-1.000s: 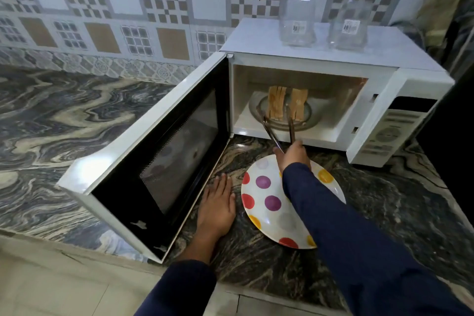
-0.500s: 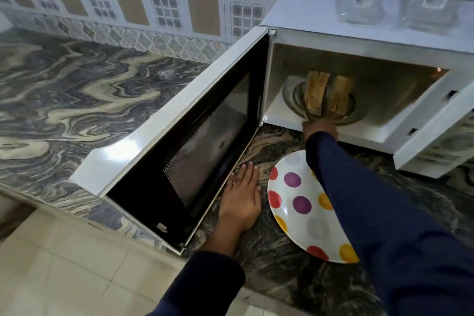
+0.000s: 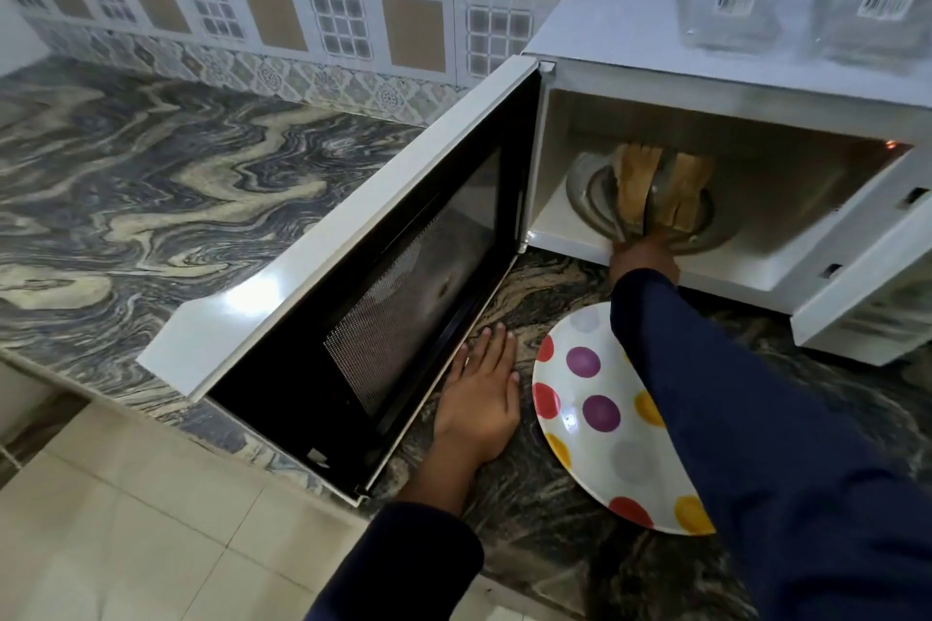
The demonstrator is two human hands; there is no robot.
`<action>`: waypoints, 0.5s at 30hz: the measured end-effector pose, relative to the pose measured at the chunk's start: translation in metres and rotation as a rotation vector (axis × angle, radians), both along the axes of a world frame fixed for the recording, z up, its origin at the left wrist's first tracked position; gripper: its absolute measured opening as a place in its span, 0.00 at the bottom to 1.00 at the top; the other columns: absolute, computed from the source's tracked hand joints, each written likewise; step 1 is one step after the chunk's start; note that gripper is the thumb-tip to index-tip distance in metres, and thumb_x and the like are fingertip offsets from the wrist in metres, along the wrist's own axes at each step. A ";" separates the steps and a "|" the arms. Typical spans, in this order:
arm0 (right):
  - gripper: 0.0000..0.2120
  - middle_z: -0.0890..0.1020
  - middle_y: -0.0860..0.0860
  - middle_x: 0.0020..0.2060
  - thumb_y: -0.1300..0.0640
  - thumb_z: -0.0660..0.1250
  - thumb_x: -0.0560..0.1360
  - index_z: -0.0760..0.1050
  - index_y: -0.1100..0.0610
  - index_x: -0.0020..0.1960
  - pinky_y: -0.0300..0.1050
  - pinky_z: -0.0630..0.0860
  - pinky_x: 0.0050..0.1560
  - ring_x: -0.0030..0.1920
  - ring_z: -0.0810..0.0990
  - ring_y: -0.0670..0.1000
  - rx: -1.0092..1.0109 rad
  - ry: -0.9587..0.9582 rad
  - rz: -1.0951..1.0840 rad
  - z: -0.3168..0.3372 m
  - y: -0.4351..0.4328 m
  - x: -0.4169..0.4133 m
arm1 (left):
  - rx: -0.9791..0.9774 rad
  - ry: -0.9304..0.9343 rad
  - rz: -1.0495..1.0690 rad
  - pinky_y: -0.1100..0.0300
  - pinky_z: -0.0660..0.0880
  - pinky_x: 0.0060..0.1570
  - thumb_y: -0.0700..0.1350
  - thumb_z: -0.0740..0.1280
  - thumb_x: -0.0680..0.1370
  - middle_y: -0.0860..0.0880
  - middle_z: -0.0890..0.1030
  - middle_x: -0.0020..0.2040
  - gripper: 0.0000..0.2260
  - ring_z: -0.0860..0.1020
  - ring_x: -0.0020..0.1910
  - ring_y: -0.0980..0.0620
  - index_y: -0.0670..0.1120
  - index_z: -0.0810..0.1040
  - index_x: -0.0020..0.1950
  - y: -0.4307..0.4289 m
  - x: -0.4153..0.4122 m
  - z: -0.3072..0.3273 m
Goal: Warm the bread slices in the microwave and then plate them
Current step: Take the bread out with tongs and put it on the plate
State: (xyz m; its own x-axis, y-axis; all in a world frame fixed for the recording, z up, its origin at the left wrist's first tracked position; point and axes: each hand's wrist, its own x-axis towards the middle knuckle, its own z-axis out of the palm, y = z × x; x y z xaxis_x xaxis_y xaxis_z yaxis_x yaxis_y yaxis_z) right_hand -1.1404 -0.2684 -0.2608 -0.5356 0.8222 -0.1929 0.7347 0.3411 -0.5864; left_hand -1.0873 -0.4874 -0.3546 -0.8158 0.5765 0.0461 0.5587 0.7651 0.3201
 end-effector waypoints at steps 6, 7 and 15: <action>0.20 0.73 0.63 0.63 0.53 0.60 0.78 0.67 0.63 0.65 0.53 0.70 0.61 0.63 0.72 0.64 -0.022 0.095 0.008 0.007 -0.015 0.021 | -0.029 -0.003 0.006 0.60 0.35 0.71 0.53 0.39 0.79 0.52 0.46 0.78 0.26 0.42 0.76 0.56 0.49 0.46 0.77 0.001 0.000 0.004; 0.20 0.73 0.62 0.63 0.52 0.60 0.78 0.67 0.63 0.65 0.53 0.70 0.61 0.63 0.72 0.64 -0.027 0.108 -0.002 0.009 -0.019 0.026 | -0.034 -0.010 0.004 0.60 0.35 0.72 0.52 0.41 0.80 0.52 0.46 0.78 0.25 0.43 0.76 0.56 0.49 0.46 0.77 0.001 0.001 0.005; 0.21 0.72 0.60 0.65 0.53 0.60 0.79 0.64 0.61 0.68 0.51 0.69 0.61 0.63 0.72 0.62 0.059 0.168 -0.014 0.018 -0.061 0.095 | -0.072 -0.004 -0.020 0.57 0.39 0.74 0.51 0.41 0.80 0.50 0.47 0.78 0.25 0.44 0.77 0.54 0.48 0.46 0.77 0.001 0.001 0.005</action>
State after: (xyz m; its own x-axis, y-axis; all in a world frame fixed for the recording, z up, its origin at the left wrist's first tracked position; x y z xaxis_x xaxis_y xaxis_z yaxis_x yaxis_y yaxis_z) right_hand -1.0458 -0.3296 -0.2430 -0.5446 0.8371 -0.0528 0.6328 0.3688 -0.6808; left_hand -1.0863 -0.4868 -0.3493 -0.8041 0.5944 0.0008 0.5731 0.7749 0.2666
